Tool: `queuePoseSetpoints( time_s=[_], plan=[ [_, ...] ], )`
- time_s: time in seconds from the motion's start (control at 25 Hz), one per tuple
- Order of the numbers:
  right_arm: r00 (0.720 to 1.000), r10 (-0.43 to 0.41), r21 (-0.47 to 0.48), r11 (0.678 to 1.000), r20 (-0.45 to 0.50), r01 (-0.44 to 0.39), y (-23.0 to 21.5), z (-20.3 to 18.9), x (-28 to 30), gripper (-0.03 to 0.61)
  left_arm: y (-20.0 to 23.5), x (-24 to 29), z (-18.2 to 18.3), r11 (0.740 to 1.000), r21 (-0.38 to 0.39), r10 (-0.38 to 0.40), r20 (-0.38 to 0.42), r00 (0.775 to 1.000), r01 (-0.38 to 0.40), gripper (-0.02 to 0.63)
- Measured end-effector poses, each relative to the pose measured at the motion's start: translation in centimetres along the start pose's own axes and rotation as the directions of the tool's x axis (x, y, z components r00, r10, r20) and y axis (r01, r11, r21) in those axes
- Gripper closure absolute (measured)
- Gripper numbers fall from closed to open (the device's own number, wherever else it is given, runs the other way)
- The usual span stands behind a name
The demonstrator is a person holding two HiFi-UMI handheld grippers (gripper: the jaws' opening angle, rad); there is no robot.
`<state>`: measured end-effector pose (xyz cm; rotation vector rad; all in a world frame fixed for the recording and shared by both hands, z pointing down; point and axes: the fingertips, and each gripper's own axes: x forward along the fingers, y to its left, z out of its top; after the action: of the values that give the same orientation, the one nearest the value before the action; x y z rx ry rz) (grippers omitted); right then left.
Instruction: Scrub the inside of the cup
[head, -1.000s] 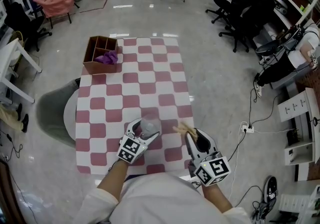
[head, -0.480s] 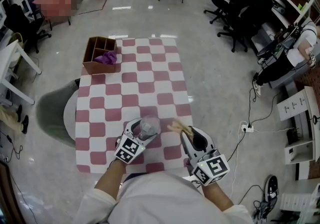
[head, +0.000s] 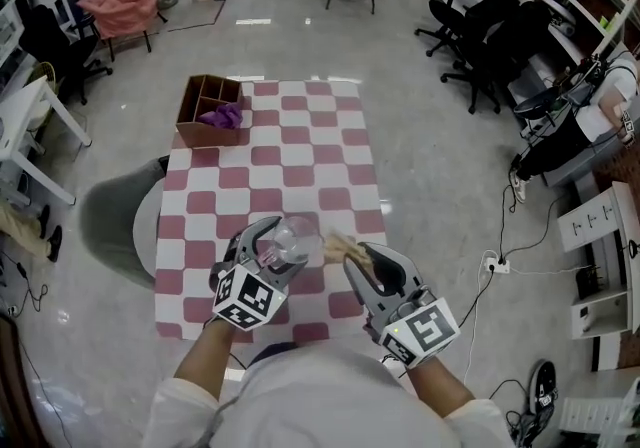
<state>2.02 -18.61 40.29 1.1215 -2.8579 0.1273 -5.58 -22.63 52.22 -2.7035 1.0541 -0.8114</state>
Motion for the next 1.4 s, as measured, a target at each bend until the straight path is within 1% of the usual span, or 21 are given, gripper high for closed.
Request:
queuePoseSetpoints(
  time_s=[0.12, 0.2, 0.44, 0.56, 0.68, 0.84, 1.0, 1.2, 1.4],
  plan=[
    [0.998, 0.055, -0.033, 0.998, 0.013, -0.054, 1.2, 0.9, 0.7, 0.472, 0.6, -1.0, 1.0, 0.994, 0.107, 0.038, -0.053, 0.998, -0.033, 0.268],
    [0.996, 0.094, -0.054, 0.994, 0.012, -0.093, 2.1, 1.1, 1.3, 0.472, 0.8, -1.5, 1.3, 0.989, 0.143, 0.057, -0.076, 0.995, -0.046, 0.268],
    [0.985, 0.172, -0.117, 0.978, -0.004, -0.171, 3.9, 1.3, 2.5, 0.472, 0.4, -2.2, 1.8, 0.983, 0.176, 0.076, -0.106, 0.991, -0.056, 0.267],
    [0.983, 0.184, -0.146, 0.972, -0.023, -0.185, 4.0, 1.1, 2.9, 0.472, -0.3, -2.4, 2.0, 0.981, 0.187, 0.081, -0.116, 0.990, -0.058, 0.267],
    [0.983, 0.179, -0.175, 0.967, -0.042, -0.183, 3.8, 0.8, 3.1, 0.472, -0.8, -2.5, 2.1, 0.977, 0.205, 0.087, -0.123, 0.989, -0.060, 0.267],
    [0.977, 0.174, -0.203, 0.959, -0.124, -0.196, 3.8, -0.6, 3.2, 0.471, -0.9, -2.6, 2.0, 0.970, 0.230, 0.107, -0.141, 0.984, -0.073, 0.267],
    [0.960, 0.211, -0.192, 0.950, -0.185, -0.246, 5.0, -1.6, 2.9, 0.472, -1.0, -2.6, 2.0, 0.965, 0.250, 0.120, -0.155, 0.981, -0.078, 0.267],
    [0.948, 0.255, -0.195, 0.936, -0.191, -0.291, 6.6, -1.3, 3.2, 0.472, -1.9, -2.6, 1.6, 0.962, 0.267, 0.113, -0.167, 0.979, -0.065, 0.267],
    [0.957, 0.235, -0.221, 0.937, -0.170, -0.269, 6.4, -0.5, 3.9, 0.472, -2.5, -2.9, 1.3, 0.961, 0.268, 0.112, -0.169, 0.979, -0.064, 0.267]
  ],
)
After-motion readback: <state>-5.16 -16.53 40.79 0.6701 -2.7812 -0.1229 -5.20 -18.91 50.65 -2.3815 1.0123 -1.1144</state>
